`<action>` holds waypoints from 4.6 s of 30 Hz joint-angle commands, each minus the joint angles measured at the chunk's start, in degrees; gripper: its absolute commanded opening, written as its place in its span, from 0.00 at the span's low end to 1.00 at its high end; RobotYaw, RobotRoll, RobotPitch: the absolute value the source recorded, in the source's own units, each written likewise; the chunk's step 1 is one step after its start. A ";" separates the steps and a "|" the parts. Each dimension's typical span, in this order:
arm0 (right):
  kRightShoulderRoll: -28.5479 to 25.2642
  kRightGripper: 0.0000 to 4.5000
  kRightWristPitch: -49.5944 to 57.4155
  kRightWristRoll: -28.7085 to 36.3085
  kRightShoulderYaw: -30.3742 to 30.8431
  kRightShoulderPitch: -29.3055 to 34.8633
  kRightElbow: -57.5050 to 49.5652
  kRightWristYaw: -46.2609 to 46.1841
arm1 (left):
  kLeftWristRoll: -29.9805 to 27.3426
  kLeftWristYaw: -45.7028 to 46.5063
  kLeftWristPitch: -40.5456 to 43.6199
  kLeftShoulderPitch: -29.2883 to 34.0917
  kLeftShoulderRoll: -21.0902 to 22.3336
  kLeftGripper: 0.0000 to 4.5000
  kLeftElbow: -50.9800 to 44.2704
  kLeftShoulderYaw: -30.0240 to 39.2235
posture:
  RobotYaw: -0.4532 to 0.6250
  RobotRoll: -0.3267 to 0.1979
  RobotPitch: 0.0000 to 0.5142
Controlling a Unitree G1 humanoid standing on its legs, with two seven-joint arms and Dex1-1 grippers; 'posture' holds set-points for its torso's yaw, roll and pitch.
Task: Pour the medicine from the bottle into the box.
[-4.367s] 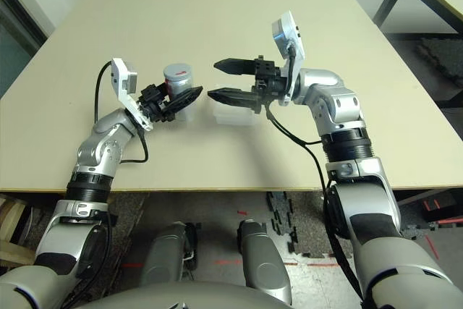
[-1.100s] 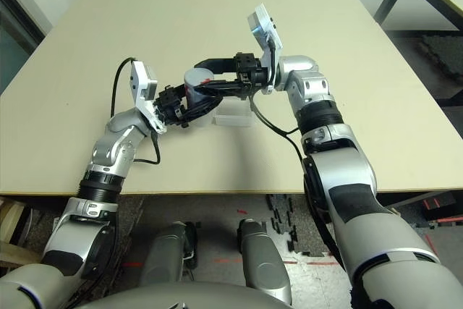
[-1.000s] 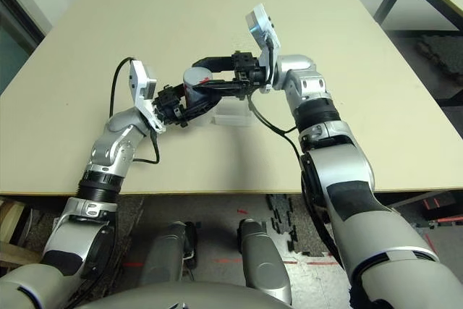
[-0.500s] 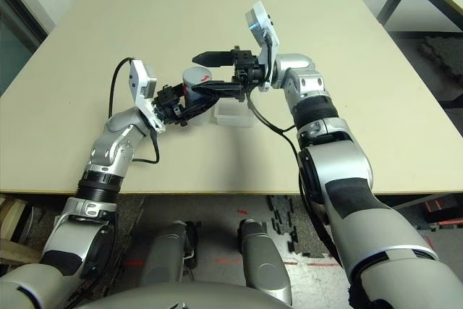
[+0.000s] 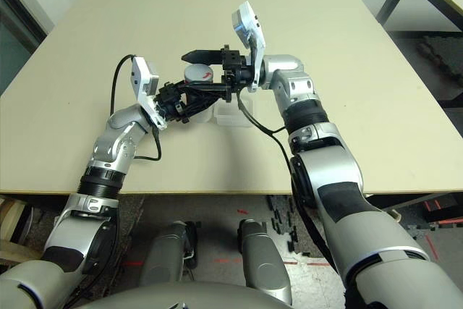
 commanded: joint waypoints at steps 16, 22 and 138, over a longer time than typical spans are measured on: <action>-5.21 1.00 1.35 -1.92 -1.85 0.41 2.33 -3.57 | 0.00 0.18 0.43 0.85 -0.08 0.59 -0.88 -0.72 | 0.33 0.62 0.27; -9.45 1.00 2.80 -1.19 -2.50 1.96 0.78 -2.18 | -0.13 0.37 0.21 0.64 -0.22 0.59 -0.46 -0.78 | 0.33 0.62 0.27; -5.31 0.57 9.37 2.11 -0.33 6.65 -11.91 -0.43 | 1.17 -0.51 -1.00 -0.20 -1.59 0.59 2.16 -1.35 | 0.31 0.62 0.25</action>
